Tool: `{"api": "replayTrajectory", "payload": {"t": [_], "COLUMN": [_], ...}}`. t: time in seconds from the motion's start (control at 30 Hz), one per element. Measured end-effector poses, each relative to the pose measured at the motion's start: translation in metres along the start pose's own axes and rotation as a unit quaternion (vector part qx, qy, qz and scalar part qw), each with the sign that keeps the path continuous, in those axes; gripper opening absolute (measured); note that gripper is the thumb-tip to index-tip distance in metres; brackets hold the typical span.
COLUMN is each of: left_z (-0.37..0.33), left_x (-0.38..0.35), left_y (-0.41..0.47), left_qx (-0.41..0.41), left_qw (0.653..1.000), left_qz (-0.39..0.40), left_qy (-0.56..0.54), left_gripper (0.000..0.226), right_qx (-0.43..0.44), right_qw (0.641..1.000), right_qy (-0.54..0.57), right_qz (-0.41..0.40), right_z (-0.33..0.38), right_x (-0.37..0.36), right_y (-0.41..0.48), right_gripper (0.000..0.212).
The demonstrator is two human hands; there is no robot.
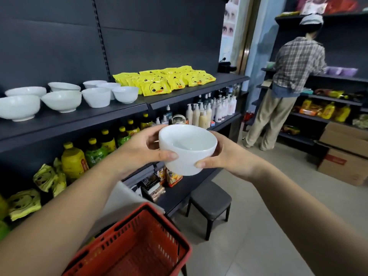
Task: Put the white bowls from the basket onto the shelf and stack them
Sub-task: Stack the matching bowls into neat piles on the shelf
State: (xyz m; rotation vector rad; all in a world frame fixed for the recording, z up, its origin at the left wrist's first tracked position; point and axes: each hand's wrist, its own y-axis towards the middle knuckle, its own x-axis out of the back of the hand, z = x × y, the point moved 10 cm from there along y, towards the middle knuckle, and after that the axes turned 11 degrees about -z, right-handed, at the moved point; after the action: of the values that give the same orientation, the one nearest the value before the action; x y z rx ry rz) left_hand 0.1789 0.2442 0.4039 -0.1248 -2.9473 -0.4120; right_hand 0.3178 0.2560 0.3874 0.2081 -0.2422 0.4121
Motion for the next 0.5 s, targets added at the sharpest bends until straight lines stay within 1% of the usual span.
{"api": "replayTrajectory", "payload": {"t": [0.07, 0.13, 0.17, 0.27, 0.4, 0.43, 0.5], "left_z": [0.014, 0.023, 0.026, 0.028, 0.035, 0.037, 0.042], "left_x": [-0.003, 0.001, 0.004, 0.012, 0.037, 0.043, 0.061], "left_y": [0.038, 0.076, 0.095, 0.135, 0.178, 0.185, 0.198], "left_qx": [-0.002, 0.000, 0.002, 0.004, 0.022, 0.027, 0.031], "left_qw": [1.000, 0.999, 0.997, 0.993, 0.983, 0.980, 0.969], "left_qz": [-0.016, -0.053, -0.072, -0.107, -0.179, -0.197, -0.245], "left_qy": [-0.001, -0.013, -0.021, -0.039, -0.028, -0.023, -0.020], "left_gripper": [0.081, 0.070, 0.068, 0.079, 0.093, 0.095, 0.095], "right_qx": [0.003, -0.003, -0.003, 0.000, 0.025, 0.029, 0.036], "right_qw": [1.000, 0.999, 0.999, 0.999, 0.995, 0.994, 0.988], "right_qy": [-0.015, -0.026, -0.027, -0.024, 0.005, 0.013, 0.034], "right_qz": [0.015, 0.028, 0.033, 0.049, 0.095, 0.105, 0.147], "right_z": [-0.009, -0.013, -0.015, -0.021, -0.020, -0.020, -0.020], "right_x": [0.022, 0.041, 0.050, 0.065, 0.071, 0.069, 0.058], "right_y": [0.039, 0.082, 0.103, 0.154, 0.217, 0.232, 0.266], "right_gripper": [0.088, 0.091, 0.094, 0.096, 0.076, 0.074, 0.076]}}
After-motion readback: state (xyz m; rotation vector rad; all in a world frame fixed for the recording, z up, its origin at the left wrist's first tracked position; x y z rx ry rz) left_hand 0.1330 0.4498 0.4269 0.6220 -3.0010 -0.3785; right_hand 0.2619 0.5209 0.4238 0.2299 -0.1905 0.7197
